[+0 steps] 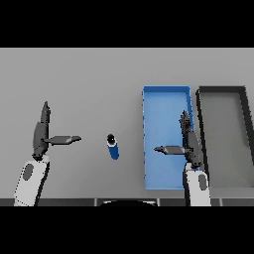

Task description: Pick up the blue pipe and place it into the blue bin.

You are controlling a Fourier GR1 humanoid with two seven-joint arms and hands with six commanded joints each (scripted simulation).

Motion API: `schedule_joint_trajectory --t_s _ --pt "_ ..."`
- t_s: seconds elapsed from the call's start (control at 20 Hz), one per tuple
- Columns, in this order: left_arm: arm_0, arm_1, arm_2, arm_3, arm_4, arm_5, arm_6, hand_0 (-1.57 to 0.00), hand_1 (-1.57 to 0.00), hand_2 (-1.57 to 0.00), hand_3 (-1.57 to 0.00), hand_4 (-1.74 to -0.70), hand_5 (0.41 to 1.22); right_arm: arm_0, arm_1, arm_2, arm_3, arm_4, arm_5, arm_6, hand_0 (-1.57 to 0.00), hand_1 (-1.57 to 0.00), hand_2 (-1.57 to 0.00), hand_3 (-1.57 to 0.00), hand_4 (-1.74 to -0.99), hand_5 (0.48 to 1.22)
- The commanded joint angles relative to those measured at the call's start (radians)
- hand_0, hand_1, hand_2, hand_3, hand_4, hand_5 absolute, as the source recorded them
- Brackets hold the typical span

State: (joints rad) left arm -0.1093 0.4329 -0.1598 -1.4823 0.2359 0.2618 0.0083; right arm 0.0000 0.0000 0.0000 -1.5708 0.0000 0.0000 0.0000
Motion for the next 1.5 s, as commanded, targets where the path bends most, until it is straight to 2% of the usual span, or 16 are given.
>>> schedule_joint_trajectory --t_s 0.0,0.25,0.3,0.35,0.45,0.5,0.65,0.75,0.9,1.05,1.15,1.2,1.35,1.45 --pt "0.000 -0.002 -0.001 -0.001 -0.001 0.001 -0.004 0.00 0.00 0.00 0.00 -0.97 0.593 0.000 -0.001 -0.001 0.000 -0.001 0.000 0.000 0.00 0.00 0.00 0.00 -1.205 0.629" --pt "-0.007 -0.007 -0.009 -0.009 -0.011 0.014 0.005 0.00 0.00 0.00 0.00 -0.97 0.593 -0.003 -0.009 -0.009 0.006 -0.009 0.007 0.002 0.00 0.00 0.00 0.00 -1.205 0.629" --pt "0.024 0.053 -0.035 -0.006 -0.017 -0.088 -0.060 0.00 0.00 0.00 0.00 -0.97 0.593 0.026 -0.076 0.019 -0.032 0.065 0.018 -0.082 0.00 0.00 0.00 0.00 -1.205 0.629" --pt "0.044 0.097 -0.045 0.006 -0.024 -0.152 -0.106 0.00 0.00 0.00 0.00 -0.96 0.592 0.061 -0.116 0.040 -0.061 0.112 0.027 -0.124 0.00 0.00 0.00 0.00 -1.201 0.628" --pt "0.063 0.143 -0.053 0.014 -0.029 -0.220 -0.162 0.00 0.00 0.00 0.00 -0.96 0.590 0.099 -0.147 0.062 -0.098 0.155 0.033 -0.139 0.00 0.00 0.00 0.00 -1.197 0.626" --pt "0.052 0.149 -0.058 0.023 -0.032 -0.234 -0.163 0.00 0.00 0.00 0.00 -0.96 0.592 0.102 -0.155 0.067 -0.122 0.162 0.034 -0.132 0.00 0.00 0.00 0.00 -1.193 0.622" --pt "0.057 0.161 -0.068 0.005 -0.009 -0.280 -0.165 0.00 0.00 0.00 0.00 -0.96 0.593 0.114 -0.154 0.073 -0.126 0.172 0.032 -0.123 0.00 0.00 0.00 0.00 -1.203 0.625" --pt "0.089 0.186 -0.087 -0.029 -0.002 -0.333 -0.195 0.00 0.00 0.00 0.00 -0.98 0.584 0.113 -0.165 0.071 -0.138 0.164 0.042 -0.110 0.00 0.00 0.00 0.00 -1.192 0.621" --pt "0.106 0.226 -0.130 -0.093 -0.003 -0.400 -0.168 0.00 0.00 0.00 0.00 -1.03 0.549 0.083 -0.164 0.070 -0.112 0.167 0.041 -0.097 0.00 0.00 0.00 0.00 -1.179 0.616" --pt "0.130 0.205 -0.207 -0.141 -0.020 -0.448 -0.130 0.00 0.00 0.00 0.00 -1.10 0.510 0.109 -0.169 0.075 -0.127 0.164 0.053 -0.124 0.00 0.00 0.00 0.00 -1.173 0.616" --pt "0.121 0.189 -0.248 -0.158 -0.050 -0.452 -0.094 0.00 0.00 0.00 0.00 -1.13 0.485 0.113 -0.162 0.080 -0.139 0.171 0.046 -0.107 0.00 0.00 0.00 0.00 -1.174 0.618" --pt "0.111 0.156 -0.279 -0.161 -0.074 -0.442 -0.068 0.00 0.00 0.00 0.00 -1.13 0.475 0.107 -0.168 0.073 -0.140 0.161 0.050 -0.094 0.00 0.00 0.00 0.00 -1.182 0.618" --pt "0.097 0.128 -0.315 -0.154 -0.101 -0.452 -0.061 0.00 0.00 0.00 0.00 -1.14 0.450 0.104 -0.159 0.073 -0.125 0.161 0.047 -0.090 0.00 0.00 0.00 0.00 -1.197 0.615" --pt "0.081 0.085 -0.341 -0.131 -0.120 -0.450 -0.059 0.00 0.00 0.00 0.00 -1.15 0.451 0.119 -0.159 0.073 -0.134 0.158 0.050 -0.118 0.00 0.00 0.00 0.00 -1.213 0.625"
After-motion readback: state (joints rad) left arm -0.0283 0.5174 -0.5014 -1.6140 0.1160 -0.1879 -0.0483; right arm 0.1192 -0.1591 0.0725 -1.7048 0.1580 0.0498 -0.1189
